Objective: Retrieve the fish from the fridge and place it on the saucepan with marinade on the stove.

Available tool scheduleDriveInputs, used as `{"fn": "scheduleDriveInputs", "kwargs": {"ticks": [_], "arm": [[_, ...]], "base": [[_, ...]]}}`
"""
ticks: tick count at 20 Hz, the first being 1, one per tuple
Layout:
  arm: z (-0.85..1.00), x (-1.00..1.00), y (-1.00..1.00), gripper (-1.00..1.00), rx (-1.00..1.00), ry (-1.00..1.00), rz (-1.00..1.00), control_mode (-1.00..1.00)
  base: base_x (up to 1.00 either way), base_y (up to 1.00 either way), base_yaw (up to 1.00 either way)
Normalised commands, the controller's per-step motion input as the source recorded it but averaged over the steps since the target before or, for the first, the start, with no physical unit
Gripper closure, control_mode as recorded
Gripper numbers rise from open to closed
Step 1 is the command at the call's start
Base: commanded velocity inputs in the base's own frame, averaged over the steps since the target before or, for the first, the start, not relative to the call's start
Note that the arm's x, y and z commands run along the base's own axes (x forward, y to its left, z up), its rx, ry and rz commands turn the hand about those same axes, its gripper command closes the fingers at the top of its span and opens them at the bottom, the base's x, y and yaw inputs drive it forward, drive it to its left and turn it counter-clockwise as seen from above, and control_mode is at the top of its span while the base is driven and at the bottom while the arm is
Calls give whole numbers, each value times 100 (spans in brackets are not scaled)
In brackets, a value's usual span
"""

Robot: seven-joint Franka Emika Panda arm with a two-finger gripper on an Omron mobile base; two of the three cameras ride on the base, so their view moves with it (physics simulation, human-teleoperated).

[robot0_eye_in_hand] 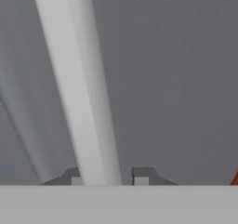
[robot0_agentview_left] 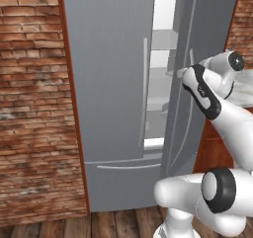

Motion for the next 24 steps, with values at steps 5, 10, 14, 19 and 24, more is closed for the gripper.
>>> {"fn": "scheduleDriveInputs", "kwargs": {"ticks": [5,10,14,19,24], "arm": [[-7,-45,-61,100,1,0,13,-100],[-6,-32,-52,100,0,2,14,-100],[-8,-25,-46,100,0,5,15,-100],[-9,-23,-46,100,0,4,15,-100],[-10,-21,-45,100,0,3,16,-100]], "base": [[0,0,0],[0,0,0],[0,0,0],[0,0,0],[0,0,0]]}}
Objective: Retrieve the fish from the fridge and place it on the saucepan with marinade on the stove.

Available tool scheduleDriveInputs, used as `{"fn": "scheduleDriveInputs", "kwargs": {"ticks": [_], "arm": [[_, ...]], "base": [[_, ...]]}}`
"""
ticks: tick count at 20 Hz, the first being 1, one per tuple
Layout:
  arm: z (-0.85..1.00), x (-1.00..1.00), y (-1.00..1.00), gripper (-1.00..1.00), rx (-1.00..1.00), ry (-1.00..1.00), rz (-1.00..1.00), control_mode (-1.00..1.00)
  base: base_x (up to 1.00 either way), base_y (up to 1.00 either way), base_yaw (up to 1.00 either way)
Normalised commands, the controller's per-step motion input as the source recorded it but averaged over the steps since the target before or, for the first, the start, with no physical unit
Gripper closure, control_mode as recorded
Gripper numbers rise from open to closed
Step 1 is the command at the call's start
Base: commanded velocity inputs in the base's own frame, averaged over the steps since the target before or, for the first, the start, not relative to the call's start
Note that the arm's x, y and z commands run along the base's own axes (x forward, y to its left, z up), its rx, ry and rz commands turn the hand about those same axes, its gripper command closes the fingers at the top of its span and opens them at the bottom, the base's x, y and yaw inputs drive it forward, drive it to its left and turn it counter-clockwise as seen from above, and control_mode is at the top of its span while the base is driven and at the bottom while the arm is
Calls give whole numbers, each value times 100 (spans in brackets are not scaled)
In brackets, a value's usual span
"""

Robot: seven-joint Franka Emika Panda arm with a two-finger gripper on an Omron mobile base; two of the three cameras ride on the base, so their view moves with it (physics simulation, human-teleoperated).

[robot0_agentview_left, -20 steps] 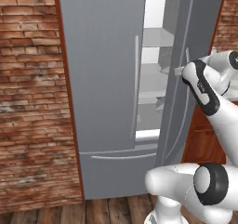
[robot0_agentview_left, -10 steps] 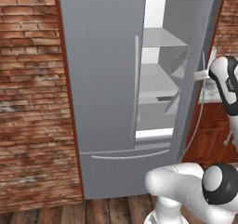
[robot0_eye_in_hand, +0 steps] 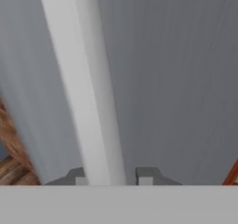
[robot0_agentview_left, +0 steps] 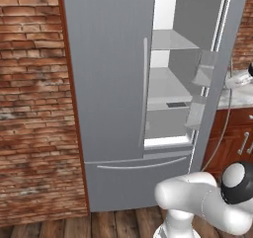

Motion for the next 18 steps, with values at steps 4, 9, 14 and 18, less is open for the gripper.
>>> {"fn": "scheduleDriveInputs", "kwargs": {"ticks": [4,9,14,18], "arm": [[-16,-28,-41,100,0,0,16,-100],[-36,-55,-11,100,0,-9,3,-100],[-45,-100,12,-100,0,-34,-4,-100],[-33,-100,21,-100,0,-34,-6,-100]], "base": [[0,0,0],[0,0,0],[0,0,0],[0,0,0]]}}
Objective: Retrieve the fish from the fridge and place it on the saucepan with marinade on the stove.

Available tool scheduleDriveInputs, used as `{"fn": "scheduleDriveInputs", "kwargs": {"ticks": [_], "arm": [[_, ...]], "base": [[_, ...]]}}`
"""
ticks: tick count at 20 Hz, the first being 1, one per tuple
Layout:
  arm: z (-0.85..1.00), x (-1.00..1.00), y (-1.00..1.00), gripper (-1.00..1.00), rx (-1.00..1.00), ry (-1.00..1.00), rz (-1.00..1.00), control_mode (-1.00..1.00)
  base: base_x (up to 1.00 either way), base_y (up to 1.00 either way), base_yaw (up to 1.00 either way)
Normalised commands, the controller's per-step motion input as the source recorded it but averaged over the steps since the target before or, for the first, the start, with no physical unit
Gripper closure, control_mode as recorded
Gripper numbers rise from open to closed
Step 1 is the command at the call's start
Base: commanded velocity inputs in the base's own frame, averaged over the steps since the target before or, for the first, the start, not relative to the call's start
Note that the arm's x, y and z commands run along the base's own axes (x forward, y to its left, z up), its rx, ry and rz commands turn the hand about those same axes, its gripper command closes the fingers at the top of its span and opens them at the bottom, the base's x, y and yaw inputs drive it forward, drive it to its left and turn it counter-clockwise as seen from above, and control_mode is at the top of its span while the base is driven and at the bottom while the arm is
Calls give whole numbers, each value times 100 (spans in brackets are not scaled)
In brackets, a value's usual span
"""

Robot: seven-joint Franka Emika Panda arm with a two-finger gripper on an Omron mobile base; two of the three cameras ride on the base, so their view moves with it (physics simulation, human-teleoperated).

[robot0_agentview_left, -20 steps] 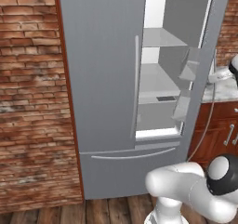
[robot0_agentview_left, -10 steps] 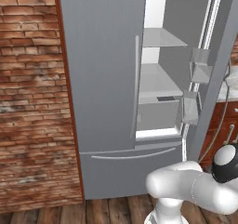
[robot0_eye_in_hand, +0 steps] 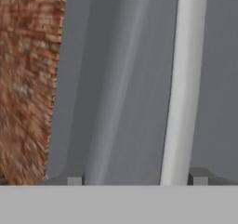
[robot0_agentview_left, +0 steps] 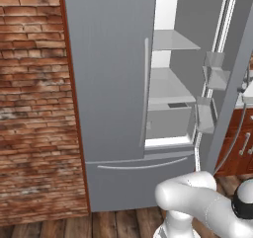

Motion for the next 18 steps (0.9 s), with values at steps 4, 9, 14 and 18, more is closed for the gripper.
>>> {"fn": "scheduleDriveInputs", "kwargs": {"ticks": [4,9,14,18], "arm": [[-9,-100,7,-100,0,-25,-8,-100],[0,-100,-28,-100,0,-6,-16,-100],[0,-100,-69,-100,5,-7,-22,-100],[0,-100,-78,-100,5,-9,-20,-100]], "base": [[0,0,0],[0,0,0],[0,0,0],[0,0,0]]}}
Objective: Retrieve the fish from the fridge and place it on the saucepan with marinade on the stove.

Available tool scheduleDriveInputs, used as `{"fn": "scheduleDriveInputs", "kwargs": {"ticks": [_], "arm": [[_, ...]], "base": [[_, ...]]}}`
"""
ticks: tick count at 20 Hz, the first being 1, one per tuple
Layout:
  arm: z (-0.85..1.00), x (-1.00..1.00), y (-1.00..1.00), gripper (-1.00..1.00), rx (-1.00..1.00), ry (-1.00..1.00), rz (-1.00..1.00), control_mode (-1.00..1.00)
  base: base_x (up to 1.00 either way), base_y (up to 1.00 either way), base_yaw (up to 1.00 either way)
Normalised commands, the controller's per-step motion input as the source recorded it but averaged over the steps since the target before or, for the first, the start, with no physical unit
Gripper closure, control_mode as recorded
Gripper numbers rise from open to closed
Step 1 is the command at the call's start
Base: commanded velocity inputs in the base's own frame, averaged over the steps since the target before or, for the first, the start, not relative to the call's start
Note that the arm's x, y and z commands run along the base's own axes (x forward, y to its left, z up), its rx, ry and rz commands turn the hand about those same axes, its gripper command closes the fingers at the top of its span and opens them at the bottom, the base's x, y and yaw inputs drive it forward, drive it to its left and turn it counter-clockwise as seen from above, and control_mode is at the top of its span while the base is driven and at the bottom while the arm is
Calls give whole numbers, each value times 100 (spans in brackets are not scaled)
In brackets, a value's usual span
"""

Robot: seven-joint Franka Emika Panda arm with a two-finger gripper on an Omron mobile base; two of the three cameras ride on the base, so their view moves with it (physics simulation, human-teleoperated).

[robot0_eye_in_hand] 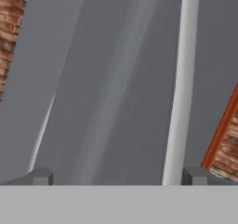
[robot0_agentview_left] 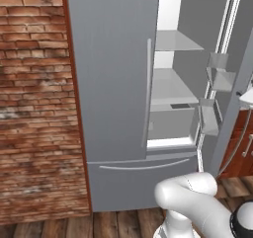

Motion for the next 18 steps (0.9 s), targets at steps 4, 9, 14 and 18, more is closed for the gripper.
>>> {"fn": "scheduleDriveInputs", "kwargs": {"ticks": [4,9,14,18], "arm": [[0,-95,-36,-100,5,-8,-9,-100],[0,-76,-8,-100,3,-1,0,-100],[0,-33,-20,-100,4,-8,0,-100],[0,-4,-51,-100,6,-10,0,-100]], "base": [[0,0,0],[0,0,0],[0,0,0],[0,0,0]]}}
